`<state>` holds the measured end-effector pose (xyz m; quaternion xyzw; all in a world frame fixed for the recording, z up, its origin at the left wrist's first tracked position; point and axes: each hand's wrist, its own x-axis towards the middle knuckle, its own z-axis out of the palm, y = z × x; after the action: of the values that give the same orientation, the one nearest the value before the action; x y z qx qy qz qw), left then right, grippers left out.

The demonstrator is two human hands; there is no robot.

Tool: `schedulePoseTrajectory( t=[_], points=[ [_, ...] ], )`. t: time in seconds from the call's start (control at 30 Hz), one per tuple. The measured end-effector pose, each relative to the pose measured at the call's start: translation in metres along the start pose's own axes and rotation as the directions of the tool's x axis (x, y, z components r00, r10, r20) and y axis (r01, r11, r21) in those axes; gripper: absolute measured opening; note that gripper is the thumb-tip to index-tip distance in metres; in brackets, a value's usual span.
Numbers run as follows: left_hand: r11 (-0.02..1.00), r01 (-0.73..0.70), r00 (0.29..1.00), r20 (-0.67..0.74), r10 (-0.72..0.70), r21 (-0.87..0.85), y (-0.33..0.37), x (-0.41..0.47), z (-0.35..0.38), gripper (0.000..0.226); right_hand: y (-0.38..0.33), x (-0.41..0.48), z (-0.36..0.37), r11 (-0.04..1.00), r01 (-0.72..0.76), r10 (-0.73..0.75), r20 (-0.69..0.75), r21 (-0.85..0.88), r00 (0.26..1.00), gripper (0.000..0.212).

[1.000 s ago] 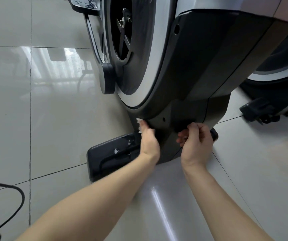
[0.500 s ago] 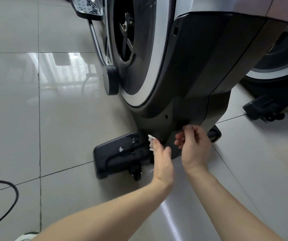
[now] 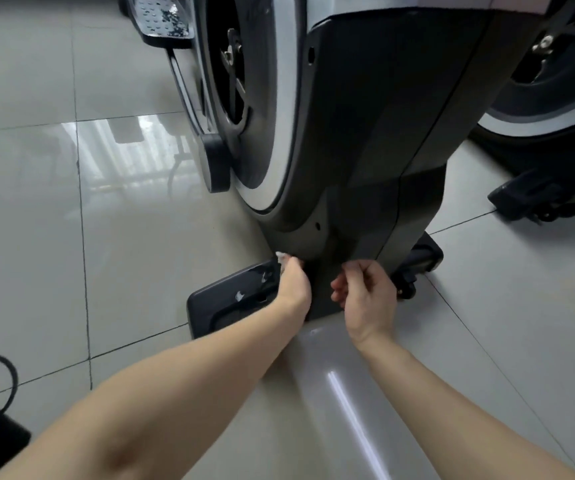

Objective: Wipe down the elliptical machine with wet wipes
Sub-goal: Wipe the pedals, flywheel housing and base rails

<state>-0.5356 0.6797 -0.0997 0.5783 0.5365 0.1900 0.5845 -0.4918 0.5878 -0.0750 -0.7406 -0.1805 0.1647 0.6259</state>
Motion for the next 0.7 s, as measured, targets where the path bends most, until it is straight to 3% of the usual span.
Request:
schedulePoseTrajectory(
  t=[0.07,0.17,0.27,0.47,0.57,0.63,0.7],
  points=[
    [0.999,0.01,1.0,0.01,-0.01,0.04,-0.019,-0.018,0.008,0.044,0.006,-0.003,-0.006,0.999,-0.047,0.047,0.004,-0.013,0.999,0.019],
    [0.985,0.129,0.988,0.102,-0.118,-0.111,-0.032,-0.044,0.002,0.031,0.024,-0.007,-0.008,0.985,-0.144,0.146,0.01,-0.093,0.989,0.015],
    [0.967,0.166,0.986,0.069,-0.155,-0.195,-0.033,-0.046,-0.013,0.01,0.045,-0.015,-0.001,0.943,-0.229,0.256,0.083,-0.241,0.963,0.016],
    [0.953,0.302,0.933,0.207,-0.295,-0.001,-0.023,-0.001,-0.04,0.013,0.039,-0.036,0.018,0.924,-0.325,0.359,0.158,-0.203,0.92,0.012],
    [0.937,0.075,0.926,0.326,-0.193,0.341,-0.003,0.014,-0.064,0.008,0.037,-0.04,0.032,0.915,-0.316,0.354,0.125,-0.251,0.927,0.007],
    [0.816,-0.127,0.893,0.424,-0.154,0.564,0.004,0.017,-0.087,0.014,0.038,-0.044,0.046,0.902,-0.319,0.356,0.082,-0.292,0.931,0.006],
    [0.722,-0.227,0.857,0.486,-0.17,0.653,0.003,0.018,-0.111,0.016,0.034,-0.05,0.062,0.9,-0.322,0.349,0.041,-0.294,0.936,0.005]
  ],
)
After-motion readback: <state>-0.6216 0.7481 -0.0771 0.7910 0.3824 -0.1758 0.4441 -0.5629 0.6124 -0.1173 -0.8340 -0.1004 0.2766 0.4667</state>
